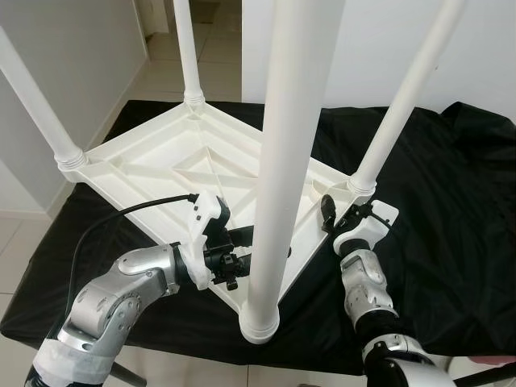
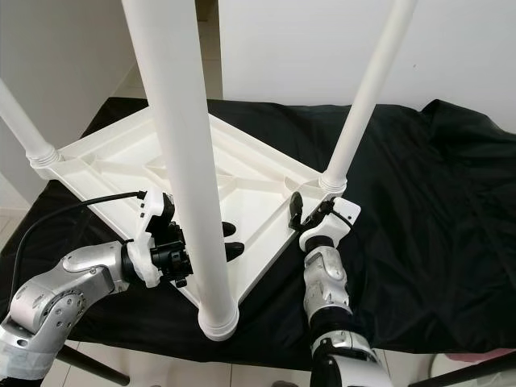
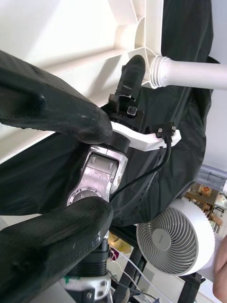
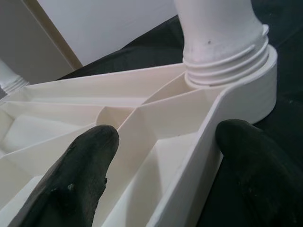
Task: Building children table
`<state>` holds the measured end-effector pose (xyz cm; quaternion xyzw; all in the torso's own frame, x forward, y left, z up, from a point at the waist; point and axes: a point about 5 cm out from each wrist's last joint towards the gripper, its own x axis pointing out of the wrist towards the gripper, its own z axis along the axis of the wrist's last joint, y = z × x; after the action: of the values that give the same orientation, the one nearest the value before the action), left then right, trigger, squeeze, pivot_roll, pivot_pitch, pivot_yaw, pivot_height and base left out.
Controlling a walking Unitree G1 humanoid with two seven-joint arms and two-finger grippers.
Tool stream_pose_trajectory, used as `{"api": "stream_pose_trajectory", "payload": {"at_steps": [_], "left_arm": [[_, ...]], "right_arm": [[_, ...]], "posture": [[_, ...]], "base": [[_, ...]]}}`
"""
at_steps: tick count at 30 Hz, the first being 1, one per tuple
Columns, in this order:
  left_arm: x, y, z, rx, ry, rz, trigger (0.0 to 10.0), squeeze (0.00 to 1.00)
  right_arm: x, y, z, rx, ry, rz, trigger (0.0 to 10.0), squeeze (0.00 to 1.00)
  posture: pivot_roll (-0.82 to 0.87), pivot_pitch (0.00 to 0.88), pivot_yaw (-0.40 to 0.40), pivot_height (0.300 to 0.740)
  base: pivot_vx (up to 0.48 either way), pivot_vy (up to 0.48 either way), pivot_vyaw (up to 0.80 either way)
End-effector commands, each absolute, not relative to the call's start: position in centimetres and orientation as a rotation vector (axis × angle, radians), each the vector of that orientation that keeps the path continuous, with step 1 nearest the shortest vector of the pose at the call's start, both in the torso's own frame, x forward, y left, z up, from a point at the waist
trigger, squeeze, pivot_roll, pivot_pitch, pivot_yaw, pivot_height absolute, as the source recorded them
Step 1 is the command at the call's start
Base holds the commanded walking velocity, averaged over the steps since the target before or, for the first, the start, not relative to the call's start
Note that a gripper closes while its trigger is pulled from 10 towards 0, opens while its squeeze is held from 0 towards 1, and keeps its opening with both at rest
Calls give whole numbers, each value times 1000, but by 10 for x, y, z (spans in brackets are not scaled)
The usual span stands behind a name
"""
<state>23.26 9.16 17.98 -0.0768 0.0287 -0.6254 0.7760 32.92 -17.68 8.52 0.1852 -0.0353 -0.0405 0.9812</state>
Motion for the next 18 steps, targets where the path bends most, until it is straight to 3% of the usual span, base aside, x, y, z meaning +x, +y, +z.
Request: {"api": "stream_pose_trajectory", "payload": {"at_steps": [1,12,18], "left_arm": [[228,87,183,-159,57,-1394,10000,0],[232,114,177,-76,123,-1340,10000,0],[229,124,173,-1,185,-1374,10000,0]], "right_arm": [[326,-180,81,359,-65,-102,10000,0],[295,-174,88,204,-148,1,10000,0],[288,-164,95,48,-57,46,10000,0]], "posture": [[-19,0,32,740],[-36,0,38,740],[-50,0,38,740]], "base": [[0,0,0],[0,0,0],[0,0,0]]}}
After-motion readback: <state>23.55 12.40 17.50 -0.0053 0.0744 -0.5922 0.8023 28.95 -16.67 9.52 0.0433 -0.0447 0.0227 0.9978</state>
